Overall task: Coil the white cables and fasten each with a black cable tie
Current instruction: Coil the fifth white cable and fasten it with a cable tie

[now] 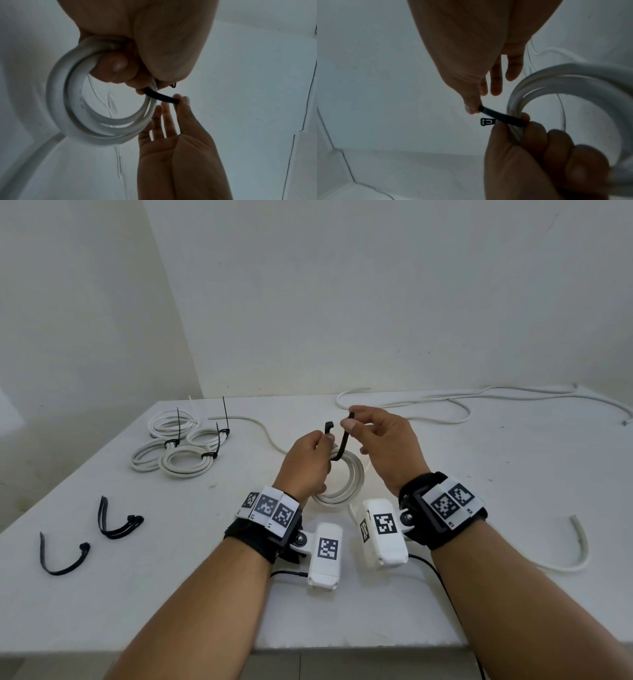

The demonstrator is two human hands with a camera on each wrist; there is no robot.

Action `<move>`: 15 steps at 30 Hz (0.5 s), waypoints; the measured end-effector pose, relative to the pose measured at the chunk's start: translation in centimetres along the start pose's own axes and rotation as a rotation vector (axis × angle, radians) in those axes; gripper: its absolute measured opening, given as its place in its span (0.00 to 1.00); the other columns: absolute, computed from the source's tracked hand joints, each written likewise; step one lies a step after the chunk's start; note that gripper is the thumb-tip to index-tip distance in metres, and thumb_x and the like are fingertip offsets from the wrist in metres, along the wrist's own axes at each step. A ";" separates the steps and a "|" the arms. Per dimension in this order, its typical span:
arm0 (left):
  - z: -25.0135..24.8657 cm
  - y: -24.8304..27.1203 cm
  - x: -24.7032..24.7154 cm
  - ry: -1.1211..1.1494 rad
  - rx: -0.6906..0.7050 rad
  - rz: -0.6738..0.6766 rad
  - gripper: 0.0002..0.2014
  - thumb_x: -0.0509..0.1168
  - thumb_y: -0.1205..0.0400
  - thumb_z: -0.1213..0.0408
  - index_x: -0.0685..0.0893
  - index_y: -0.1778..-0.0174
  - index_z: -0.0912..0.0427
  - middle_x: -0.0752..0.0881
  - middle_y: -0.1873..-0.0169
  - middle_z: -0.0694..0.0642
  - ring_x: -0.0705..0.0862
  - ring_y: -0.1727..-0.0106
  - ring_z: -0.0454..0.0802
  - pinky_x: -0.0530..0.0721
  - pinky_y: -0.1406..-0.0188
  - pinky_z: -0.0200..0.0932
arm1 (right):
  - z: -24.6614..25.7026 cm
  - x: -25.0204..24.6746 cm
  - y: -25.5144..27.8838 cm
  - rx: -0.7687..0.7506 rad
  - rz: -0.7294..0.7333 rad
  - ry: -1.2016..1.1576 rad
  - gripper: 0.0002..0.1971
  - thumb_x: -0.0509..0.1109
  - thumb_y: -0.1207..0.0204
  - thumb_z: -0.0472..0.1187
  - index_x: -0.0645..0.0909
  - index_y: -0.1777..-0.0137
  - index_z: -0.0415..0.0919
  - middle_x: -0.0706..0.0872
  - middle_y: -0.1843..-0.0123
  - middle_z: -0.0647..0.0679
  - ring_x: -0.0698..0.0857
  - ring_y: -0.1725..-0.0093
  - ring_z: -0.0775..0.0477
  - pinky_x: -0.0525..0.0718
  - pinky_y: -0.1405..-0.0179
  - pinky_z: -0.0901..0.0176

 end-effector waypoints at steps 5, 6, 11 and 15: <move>0.2 -0.2 0.2 -0.101 0.002 0.051 0.19 0.54 0.12 0.52 0.79 0.59 0.63 0.73 0.77 0.51 0.66 0.79 0.47 0.66 0.79 0.38 | 0.6 0.6 0.5 -0.120 0.180 0.114 0.03 0.77 0.23 0.40 0.92 0.54 0.42 0.93 0.47 0.56 0.90 0.47 0.59 0.85 0.47 0.59; 0.2 -0.1 0.3 -0.101 0.001 0.071 0.20 0.54 0.12 0.51 0.79 0.60 0.62 0.72 0.78 0.51 0.65 0.79 0.47 0.66 0.79 0.37 | 0.6 0.6 0.5 -0.122 0.159 0.127 0.04 0.77 0.23 0.41 0.92 0.54 0.42 0.93 0.51 0.55 0.90 0.49 0.58 0.86 0.47 0.58; -0.4 0.1 0.2 -0.107 0.086 0.060 0.14 0.56 0.11 0.54 0.84 0.52 0.56 0.73 0.82 0.42 0.67 0.81 0.43 0.65 0.81 0.36 | 0.6 -0.2 0.3 -0.058 0.104 0.067 0.07 0.76 0.22 0.42 0.91 0.58 0.40 0.92 0.64 0.49 0.85 0.66 0.60 0.79 0.63 0.69; -0.5 -0.1 -0.4 -0.123 0.139 -0.026 0.14 0.58 0.12 0.55 0.84 0.61 0.50 0.76 0.83 0.41 0.69 0.81 0.40 0.66 0.77 0.38 | 0.1 0.3 0.3 0.027 0.103 -0.009 0.07 0.74 0.21 0.43 0.90 0.55 0.41 0.92 0.56 0.47 0.86 0.59 0.52 0.82 0.61 0.59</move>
Point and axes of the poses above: each hand's wrist, its own y-axis away from the middle knuckle, its own x-axis out of the palm, z = x × y, the point moved 4 cm from there along -y, towards the middle knuckle
